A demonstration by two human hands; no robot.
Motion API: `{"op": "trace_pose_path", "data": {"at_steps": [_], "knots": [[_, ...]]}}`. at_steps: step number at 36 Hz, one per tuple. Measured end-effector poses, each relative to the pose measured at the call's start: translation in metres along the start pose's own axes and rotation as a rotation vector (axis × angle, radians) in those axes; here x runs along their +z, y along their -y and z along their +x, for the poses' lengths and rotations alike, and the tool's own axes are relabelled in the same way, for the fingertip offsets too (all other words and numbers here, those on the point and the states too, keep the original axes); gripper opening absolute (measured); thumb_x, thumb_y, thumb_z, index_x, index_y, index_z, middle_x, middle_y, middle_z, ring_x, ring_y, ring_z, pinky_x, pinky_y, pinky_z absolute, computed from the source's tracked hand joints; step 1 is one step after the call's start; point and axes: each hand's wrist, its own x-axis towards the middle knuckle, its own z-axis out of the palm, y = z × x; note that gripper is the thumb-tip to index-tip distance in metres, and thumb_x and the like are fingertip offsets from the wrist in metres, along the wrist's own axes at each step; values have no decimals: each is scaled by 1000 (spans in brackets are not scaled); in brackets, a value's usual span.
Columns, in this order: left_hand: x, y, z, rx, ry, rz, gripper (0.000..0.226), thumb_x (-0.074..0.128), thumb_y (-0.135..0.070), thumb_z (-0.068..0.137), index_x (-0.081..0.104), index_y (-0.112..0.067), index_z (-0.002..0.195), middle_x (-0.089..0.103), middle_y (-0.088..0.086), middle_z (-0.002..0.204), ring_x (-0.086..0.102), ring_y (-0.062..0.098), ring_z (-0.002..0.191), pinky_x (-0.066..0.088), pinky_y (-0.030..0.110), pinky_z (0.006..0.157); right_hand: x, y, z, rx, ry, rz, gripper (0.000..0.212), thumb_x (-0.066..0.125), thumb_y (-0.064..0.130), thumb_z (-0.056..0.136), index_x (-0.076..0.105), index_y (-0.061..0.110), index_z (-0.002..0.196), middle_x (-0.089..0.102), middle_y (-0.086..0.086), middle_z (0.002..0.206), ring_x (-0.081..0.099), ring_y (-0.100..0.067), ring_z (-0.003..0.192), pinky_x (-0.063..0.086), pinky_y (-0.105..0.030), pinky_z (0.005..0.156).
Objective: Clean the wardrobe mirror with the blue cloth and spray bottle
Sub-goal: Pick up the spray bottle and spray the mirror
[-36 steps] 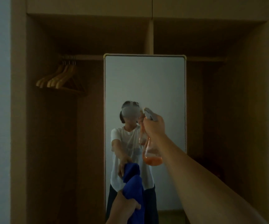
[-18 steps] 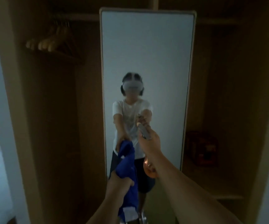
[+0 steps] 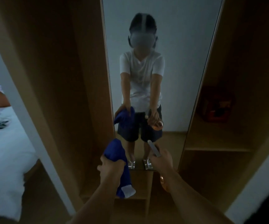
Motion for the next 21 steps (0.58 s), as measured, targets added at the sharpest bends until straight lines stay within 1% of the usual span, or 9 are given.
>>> {"op": "trace_pose_path", "data": {"at_steps": [2,5,8,9,12,14,16,18,21], "knots": [[4,9,2,-7,1,7,83,66,-20,75,17,-30,141,27,13,136,43,37,104,39,43,74,7,-16,-4,50,27,-9,22,60,19,84,55,24,106,60,4,88,59,-13,77,49,-28,63],[10,22,4,-28,27,24,83,66,-20,75,16,-31,141,28,12,135,38,25,83,39,39,68,14,-37,-9,56,51,-54,21,60,20,85,56,23,106,59,5,88,58,-9,76,51,-27,64],[17,35,8,-29,43,57,82,64,-21,75,16,-33,141,28,11,134,38,24,83,41,39,68,20,-48,-11,9,68,-155,16,60,20,87,58,21,102,56,8,84,55,-4,74,47,-21,62],[19,40,8,-22,50,76,82,63,-21,75,15,-33,141,28,11,133,40,24,83,41,39,68,21,-49,-11,-5,84,-171,15,60,20,87,58,21,102,57,8,85,55,-5,75,49,-23,65],[27,50,9,-16,67,116,83,63,-21,75,14,-32,142,29,11,133,42,27,89,42,39,70,26,-53,-14,-42,178,-211,17,60,17,86,57,22,101,58,8,90,57,-9,83,51,-35,83],[33,54,9,-42,72,94,83,64,-19,75,15,-29,142,29,12,133,40,26,87,41,39,70,30,-56,-19,-39,265,-229,16,58,15,86,56,21,101,58,6,90,59,-10,80,53,-34,79],[40,58,10,-72,74,65,82,64,-19,75,17,-28,141,30,12,132,39,25,84,40,39,69,35,-59,-23,-57,317,-267,17,58,17,87,55,21,103,59,7,93,57,-7,78,53,-27,72],[44,62,10,-79,83,70,82,64,-20,75,17,-28,142,31,12,132,38,23,82,39,38,68,41,-63,-25,-89,321,-297,21,59,18,85,53,24,104,59,9,96,54,-4,81,49,-28,80],[49,67,12,-65,88,97,83,63,-21,75,15,-30,142,31,11,132,38,21,81,38,37,65,45,-71,-28,-47,224,-295,14,58,25,88,54,26,102,60,10,94,58,-6,88,47,-33,89]]}}
